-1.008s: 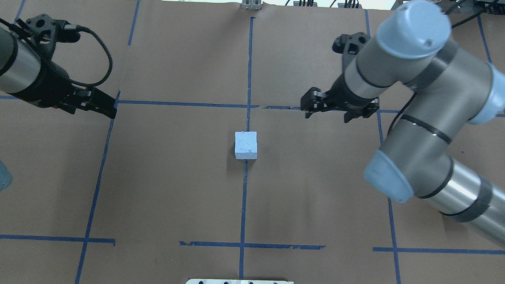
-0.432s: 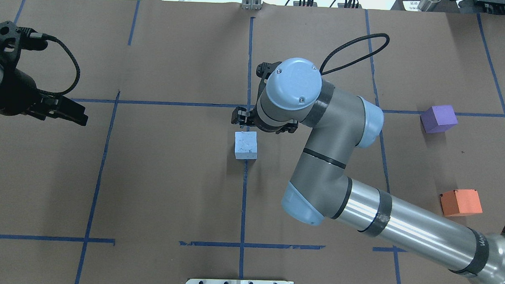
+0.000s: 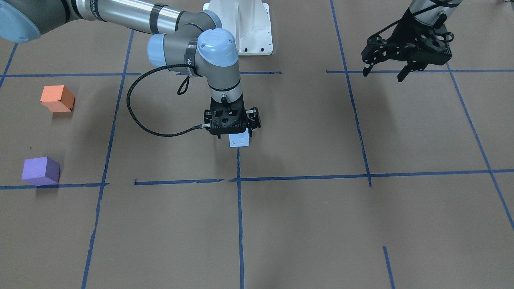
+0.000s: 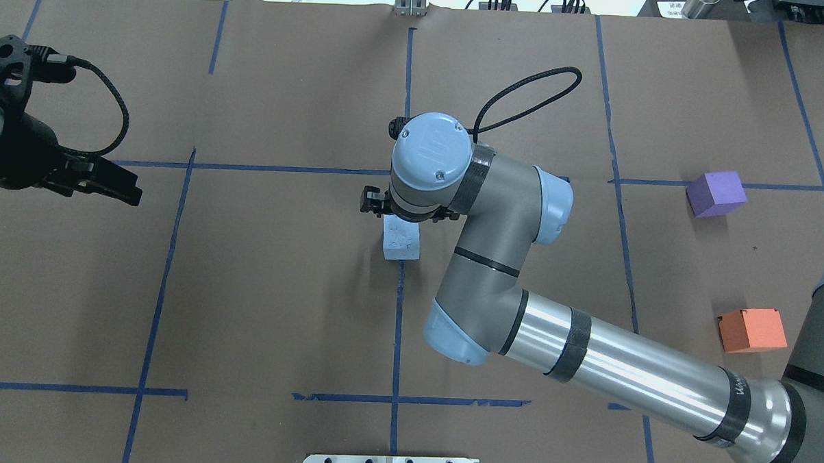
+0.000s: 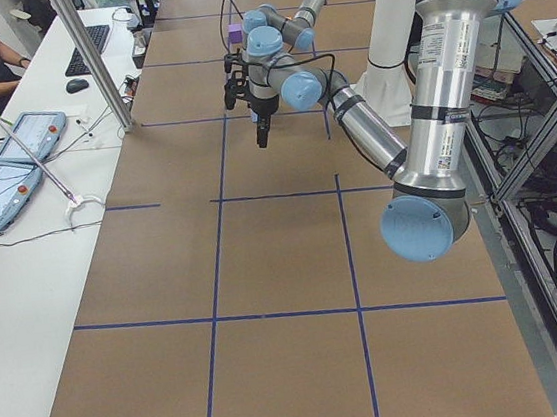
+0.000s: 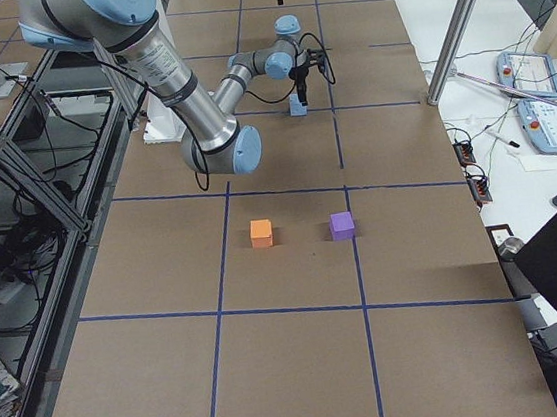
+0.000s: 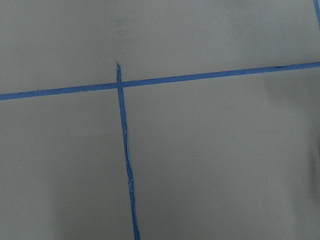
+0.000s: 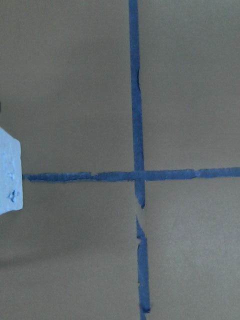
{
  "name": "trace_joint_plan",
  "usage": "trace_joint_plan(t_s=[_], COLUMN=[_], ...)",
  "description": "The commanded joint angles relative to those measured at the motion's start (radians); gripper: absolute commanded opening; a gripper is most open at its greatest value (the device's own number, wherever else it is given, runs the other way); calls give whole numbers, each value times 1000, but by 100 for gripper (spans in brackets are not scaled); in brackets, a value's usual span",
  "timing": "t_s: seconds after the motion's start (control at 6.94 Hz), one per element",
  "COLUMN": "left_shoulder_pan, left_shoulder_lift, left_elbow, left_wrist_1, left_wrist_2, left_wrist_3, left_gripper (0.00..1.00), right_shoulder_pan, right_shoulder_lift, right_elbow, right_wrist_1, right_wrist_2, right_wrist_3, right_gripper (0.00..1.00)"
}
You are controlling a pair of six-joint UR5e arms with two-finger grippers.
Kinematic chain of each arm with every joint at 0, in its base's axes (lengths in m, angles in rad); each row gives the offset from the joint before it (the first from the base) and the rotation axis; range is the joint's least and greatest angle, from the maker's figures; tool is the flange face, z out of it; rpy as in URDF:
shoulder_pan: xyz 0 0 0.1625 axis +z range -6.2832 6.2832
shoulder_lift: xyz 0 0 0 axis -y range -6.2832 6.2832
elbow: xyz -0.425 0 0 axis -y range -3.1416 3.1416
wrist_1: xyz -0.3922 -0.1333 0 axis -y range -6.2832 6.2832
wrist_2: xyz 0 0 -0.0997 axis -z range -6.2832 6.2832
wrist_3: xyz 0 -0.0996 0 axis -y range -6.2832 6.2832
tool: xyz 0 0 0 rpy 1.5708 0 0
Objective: Place blue block between orange and purple blocks
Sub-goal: 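Lower the right gripper onto the light blue cube and grasp it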
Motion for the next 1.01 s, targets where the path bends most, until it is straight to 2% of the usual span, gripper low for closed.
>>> trace_joint_plan(t_s=[0.0, 0.14, 0.29, 0.43, 0.58, 0.72, 0.86], left_shoulder_pan=[0, 0, 0, 0, 0, 0, 0], left_shoulder_lift=[0, -2, -2, 0, 1, 2, 2], left_elbow=[1, -1, -2, -7, -10, -12, -12], left_wrist_1=[0, 0, 0, 0, 0, 0, 0], left_wrist_2=[0, 2, 0, 2, 2, 2, 2], left_wrist_3=[0, -5, -6, -8, -9, -9, -9], left_gripper=[100, 100, 100, 100, 100, 100, 100], right_shoulder_pan=[-33, -33, -33, -32, -29, 9, 46], right_shoulder_lift=[7, 15, 17, 17, 17, -11, -164], right_elbow=[-51, -65, -71, -71, -65, -7, 153], right_wrist_1=[2, 3, 3, 3, 5, 0, 2], right_wrist_2=[-24, -22, -22, -21, -21, 19, 72], right_wrist_3=[-23, -32, -32, -43, -104, -106, -107], right_gripper=[100, 99, 67, 8, 0, 0, 0])
